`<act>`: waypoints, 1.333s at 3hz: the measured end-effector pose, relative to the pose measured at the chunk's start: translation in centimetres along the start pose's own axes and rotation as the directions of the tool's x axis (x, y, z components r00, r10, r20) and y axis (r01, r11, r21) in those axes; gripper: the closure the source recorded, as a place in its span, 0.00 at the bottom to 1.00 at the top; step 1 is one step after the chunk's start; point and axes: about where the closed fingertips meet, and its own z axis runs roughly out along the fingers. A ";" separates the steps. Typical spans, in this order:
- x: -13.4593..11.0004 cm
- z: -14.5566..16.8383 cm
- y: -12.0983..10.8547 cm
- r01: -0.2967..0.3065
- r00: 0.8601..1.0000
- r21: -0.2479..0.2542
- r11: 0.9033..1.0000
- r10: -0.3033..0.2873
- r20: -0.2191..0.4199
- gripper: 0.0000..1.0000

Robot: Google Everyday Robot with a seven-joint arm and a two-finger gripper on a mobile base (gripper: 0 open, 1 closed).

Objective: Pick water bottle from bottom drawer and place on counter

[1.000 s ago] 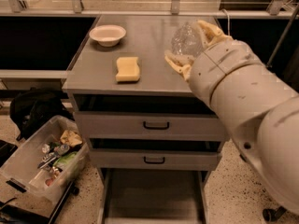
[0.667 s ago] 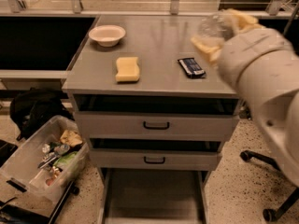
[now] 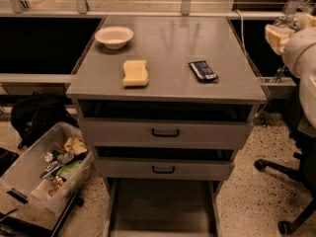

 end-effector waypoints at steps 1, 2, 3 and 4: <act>0.4 7.0 2.8 -0.043 0.999 -0.059 0.997 0.044 0.016 1.00; -2.2 9.0 7.0 -0.045 0.997 -0.115 0.992 0.051 0.049 1.00; -2.2 9.0 7.0 -0.045 0.997 -0.116 0.992 0.051 0.049 1.00; -1.6 8.2 10.8 -0.059 0.997 -0.212 0.976 0.068 0.035 1.00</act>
Offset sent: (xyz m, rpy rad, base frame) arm 0.0633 0.0098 -0.0115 0.0384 0.0001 0.0493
